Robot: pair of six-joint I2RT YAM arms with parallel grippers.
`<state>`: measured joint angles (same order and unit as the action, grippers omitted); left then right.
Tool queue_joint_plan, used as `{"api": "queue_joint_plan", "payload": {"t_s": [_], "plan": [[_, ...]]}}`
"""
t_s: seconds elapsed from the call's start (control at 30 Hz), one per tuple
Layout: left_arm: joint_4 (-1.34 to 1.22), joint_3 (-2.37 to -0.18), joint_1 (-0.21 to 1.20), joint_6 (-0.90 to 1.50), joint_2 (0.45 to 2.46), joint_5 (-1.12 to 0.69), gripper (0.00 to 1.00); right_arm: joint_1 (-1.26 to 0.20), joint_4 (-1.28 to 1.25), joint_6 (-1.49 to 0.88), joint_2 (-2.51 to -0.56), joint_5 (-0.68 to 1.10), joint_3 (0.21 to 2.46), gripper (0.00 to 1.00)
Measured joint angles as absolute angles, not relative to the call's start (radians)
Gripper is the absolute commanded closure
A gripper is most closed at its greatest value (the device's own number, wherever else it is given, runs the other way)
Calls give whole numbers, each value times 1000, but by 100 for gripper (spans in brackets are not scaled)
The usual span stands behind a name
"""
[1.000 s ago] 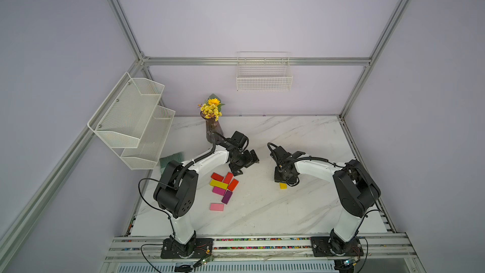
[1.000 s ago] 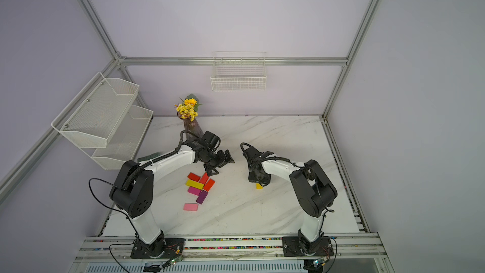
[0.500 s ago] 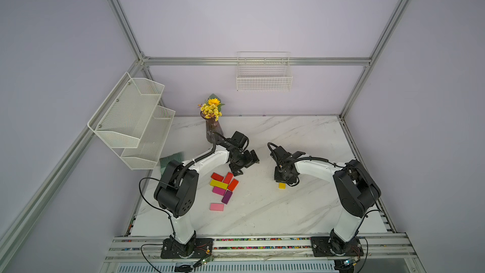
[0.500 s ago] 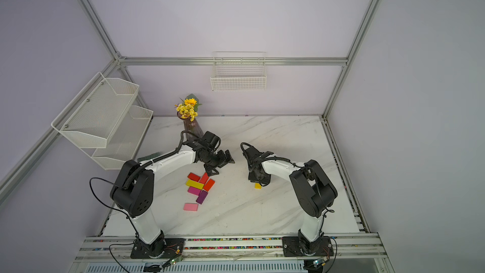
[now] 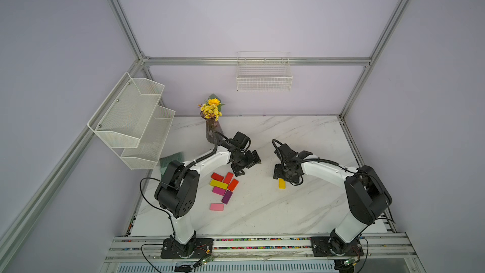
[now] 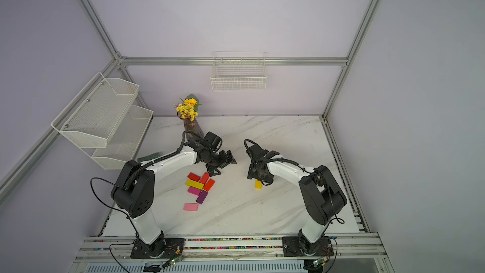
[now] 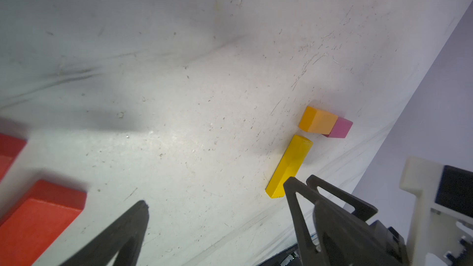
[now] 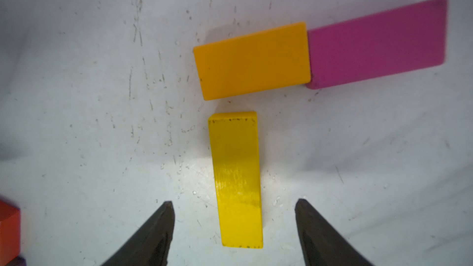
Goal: Assemble the letter c with building blocks
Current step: Assemble the building block at the center of the board.
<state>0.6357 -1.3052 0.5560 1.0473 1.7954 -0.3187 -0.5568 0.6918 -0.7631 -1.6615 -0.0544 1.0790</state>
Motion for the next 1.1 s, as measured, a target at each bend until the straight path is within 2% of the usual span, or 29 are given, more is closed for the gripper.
{"api": "queue_joint_plan", "payload": {"t_s": [0.3, 0.53, 1.1], "plan": [[535, -1305, 651, 1110, 1826, -341, 0, -409, 708, -778, -1507, 42, 1039, 16], [407, -1305, 752, 1217, 1873, -336, 0, -268, 750, -768, -1426, 146, 962, 15], [292, -1401, 847, 1353, 2042, -277, 0, -132, 834, -698, -1298, 257, 879, 14]]}}
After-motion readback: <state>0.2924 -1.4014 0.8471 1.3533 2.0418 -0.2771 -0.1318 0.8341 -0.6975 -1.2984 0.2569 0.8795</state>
